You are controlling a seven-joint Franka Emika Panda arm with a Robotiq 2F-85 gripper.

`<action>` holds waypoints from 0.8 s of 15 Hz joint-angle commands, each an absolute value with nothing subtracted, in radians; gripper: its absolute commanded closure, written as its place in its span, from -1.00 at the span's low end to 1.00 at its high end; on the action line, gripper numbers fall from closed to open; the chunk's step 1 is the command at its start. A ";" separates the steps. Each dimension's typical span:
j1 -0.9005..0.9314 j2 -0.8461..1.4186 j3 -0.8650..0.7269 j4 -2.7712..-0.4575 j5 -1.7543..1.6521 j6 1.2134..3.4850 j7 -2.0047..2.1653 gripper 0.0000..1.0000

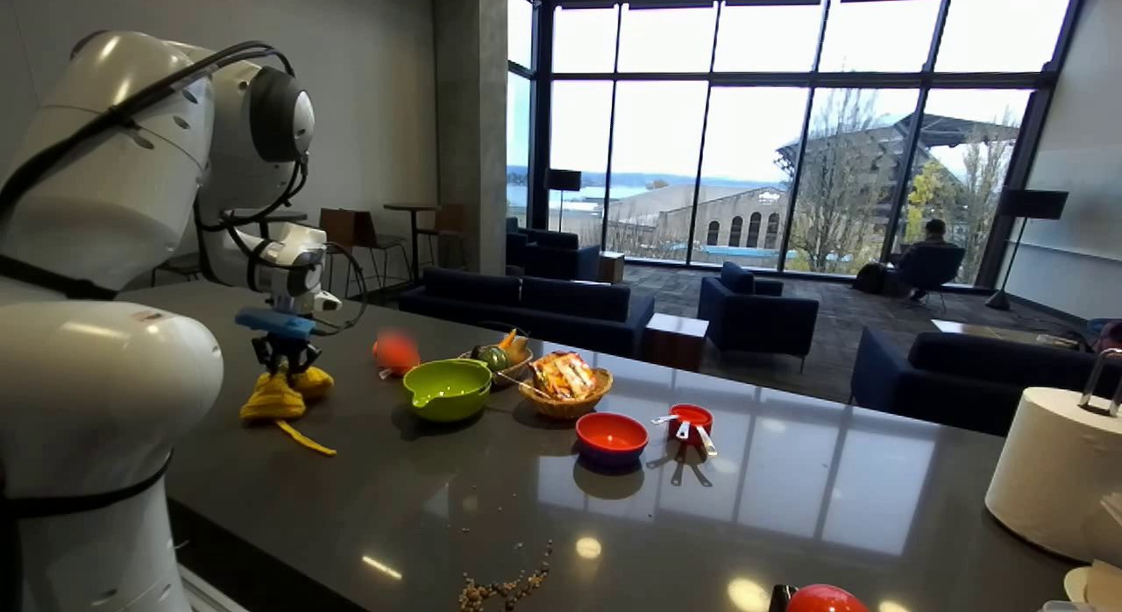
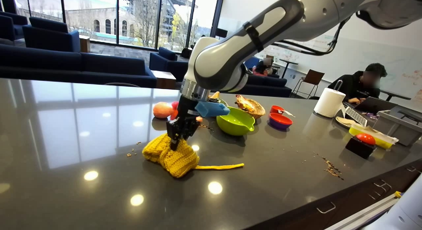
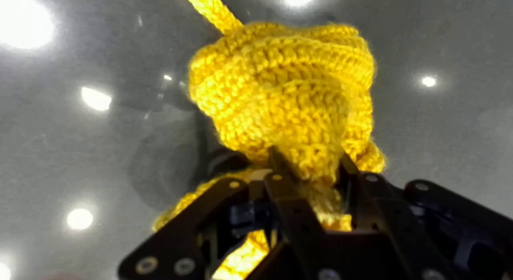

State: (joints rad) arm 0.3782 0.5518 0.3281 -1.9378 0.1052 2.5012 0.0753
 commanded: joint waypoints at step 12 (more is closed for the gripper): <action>0.387 0.186 0.274 -2.347 0.116 2.629 0.361 -1.00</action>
State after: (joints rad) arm 0.3783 0.3295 0.2869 -2.1814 0.1052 2.5747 0.2857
